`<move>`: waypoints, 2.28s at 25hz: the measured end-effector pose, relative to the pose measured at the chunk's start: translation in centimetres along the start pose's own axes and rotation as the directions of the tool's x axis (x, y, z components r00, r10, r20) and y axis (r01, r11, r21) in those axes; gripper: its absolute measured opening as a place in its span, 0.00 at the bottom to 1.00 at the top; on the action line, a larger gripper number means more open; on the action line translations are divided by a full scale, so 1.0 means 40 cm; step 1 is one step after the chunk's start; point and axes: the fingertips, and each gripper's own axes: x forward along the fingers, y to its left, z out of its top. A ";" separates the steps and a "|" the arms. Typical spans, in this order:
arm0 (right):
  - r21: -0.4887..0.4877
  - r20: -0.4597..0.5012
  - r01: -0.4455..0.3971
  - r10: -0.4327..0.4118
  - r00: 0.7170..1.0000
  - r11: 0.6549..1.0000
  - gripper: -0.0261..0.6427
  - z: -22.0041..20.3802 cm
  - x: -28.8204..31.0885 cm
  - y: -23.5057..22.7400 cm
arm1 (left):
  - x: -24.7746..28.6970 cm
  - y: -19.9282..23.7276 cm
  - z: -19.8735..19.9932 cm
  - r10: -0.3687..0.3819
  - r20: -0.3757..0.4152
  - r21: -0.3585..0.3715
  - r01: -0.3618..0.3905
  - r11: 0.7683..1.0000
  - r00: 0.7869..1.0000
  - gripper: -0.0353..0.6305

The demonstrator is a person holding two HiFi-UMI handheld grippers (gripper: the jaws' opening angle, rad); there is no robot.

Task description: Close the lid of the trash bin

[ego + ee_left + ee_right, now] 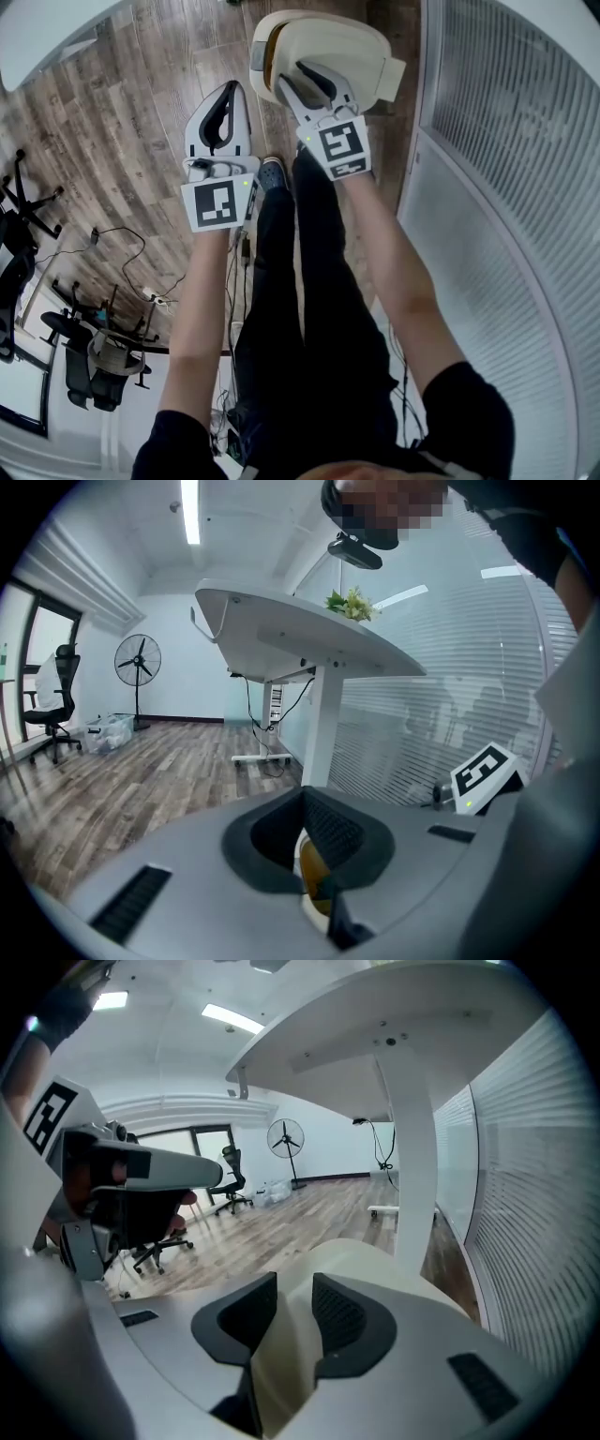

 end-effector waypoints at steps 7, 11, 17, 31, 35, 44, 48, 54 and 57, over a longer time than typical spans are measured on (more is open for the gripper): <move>-0.017 -0.054 0.028 -0.029 0.998 0.999 0.18 -0.036 0.048 -0.006 | 0.004 0.011 -0.006 -0.001 0.024 0.015 0.001 1.000 1.000 0.06; -0.036 -0.096 0.045 -0.048 0.994 0.998 0.18 -0.064 0.068 -0.004 | 0.000 0.009 -0.003 -0.008 0.037 0.012 0.008 1.000 0.999 0.06; -0.048 -0.177 0.058 -0.066 0.982 0.997 0.18 -0.103 0.107 -0.002 | -0.003 0.024 -0.008 -0.007 0.031 0.001 0.007 1.000 0.999 0.06; -0.133 -0.279 0.073 -0.108 0.954 0.988 0.14 -0.164 0.140 -0.009 | -0.016 0.057 -0.023 -0.001 0.008 0.026 0.001 1.000 1.000 0.06; -0.133 -0.274 0.075 -0.110 0.955 0.988 0.14 -0.160 0.138 -0.009 | -0.018 0.059 -0.028 0.011 -0.019 0.021 -0.011 1.000 1.000 0.06; -0.042 -0.292 0.053 -0.063 0.954 0.998 0.14 -0.172 0.141 -0.019 | -0.027 0.055 -0.026 0.005 -0.005 0.026 -0.004 1.000 1.000 0.06; 0.076 -0.243 0.107 -0.085 0.966 0.991 0.21 -0.141 0.097 -0.057 | -0.041 0.067 0.006 0.021 0.013 -0.004 -0.021 1.000 1.000 0.06; 0.031 -0.140 0.123 -0.117 0.983 0.992 0.23 -0.046 -0.028 -0.070 | -0.093 0.102 0.054 0.064 0.038 -0.003 -0.064 0.998 0.997 0.06; 0.016 -0.074 0.149 -0.148 0.986 0.989 0.23 0.028 -0.115 -0.087 | -0.123 0.119 0.074 0.080 0.052 -0.018 -0.080 0.997 0.995 0.06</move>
